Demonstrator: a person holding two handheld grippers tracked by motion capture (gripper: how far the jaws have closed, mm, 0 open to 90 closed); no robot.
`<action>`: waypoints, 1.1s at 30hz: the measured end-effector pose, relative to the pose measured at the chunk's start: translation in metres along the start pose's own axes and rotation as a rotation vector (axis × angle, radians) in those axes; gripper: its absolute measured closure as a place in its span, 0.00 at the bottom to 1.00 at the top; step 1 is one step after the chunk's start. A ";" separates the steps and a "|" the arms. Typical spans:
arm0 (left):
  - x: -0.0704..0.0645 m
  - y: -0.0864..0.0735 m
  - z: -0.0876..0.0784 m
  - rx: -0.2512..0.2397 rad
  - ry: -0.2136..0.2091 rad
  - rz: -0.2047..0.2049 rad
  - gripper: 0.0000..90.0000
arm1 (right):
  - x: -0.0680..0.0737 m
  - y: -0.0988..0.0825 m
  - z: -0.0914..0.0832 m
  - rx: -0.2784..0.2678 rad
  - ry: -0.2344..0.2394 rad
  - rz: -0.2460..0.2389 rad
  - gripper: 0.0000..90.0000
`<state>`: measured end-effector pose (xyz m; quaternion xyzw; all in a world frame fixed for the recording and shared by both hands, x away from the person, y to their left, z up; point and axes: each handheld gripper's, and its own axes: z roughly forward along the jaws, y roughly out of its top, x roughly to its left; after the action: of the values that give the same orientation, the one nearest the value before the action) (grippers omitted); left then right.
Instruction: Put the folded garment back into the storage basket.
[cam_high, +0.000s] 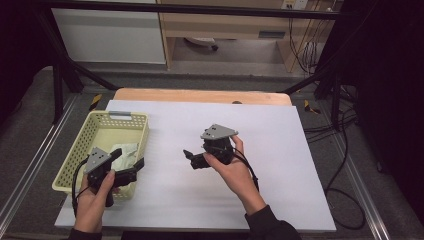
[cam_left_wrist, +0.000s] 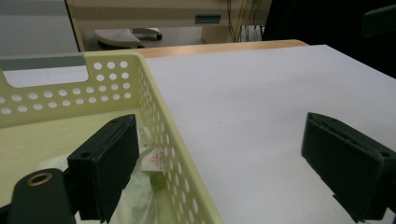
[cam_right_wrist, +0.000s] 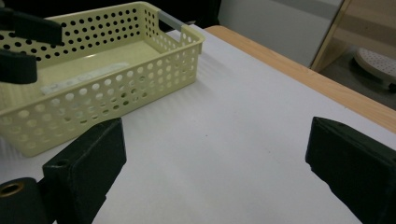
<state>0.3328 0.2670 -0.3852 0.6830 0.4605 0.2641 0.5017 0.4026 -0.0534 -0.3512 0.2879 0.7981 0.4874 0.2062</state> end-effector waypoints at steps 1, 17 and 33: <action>0.000 -0.002 0.000 0.001 0.002 -0.002 0.12 | -0.001 0.000 -0.001 -0.007 -0.004 0.001 0.06; 0.001 -0.008 0.001 0.029 -0.003 -0.014 0.13 | -0.033 -0.002 -0.027 -0.070 -0.077 0.065 0.04; 0.000 -0.012 0.001 0.042 -0.009 -0.020 0.13 | -0.066 -0.008 -0.066 -0.075 -0.137 0.117 0.04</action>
<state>0.3292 0.2673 -0.3966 0.6899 0.4705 0.2465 0.4919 0.4099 -0.1438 -0.3265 0.3586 0.7451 0.5074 0.2424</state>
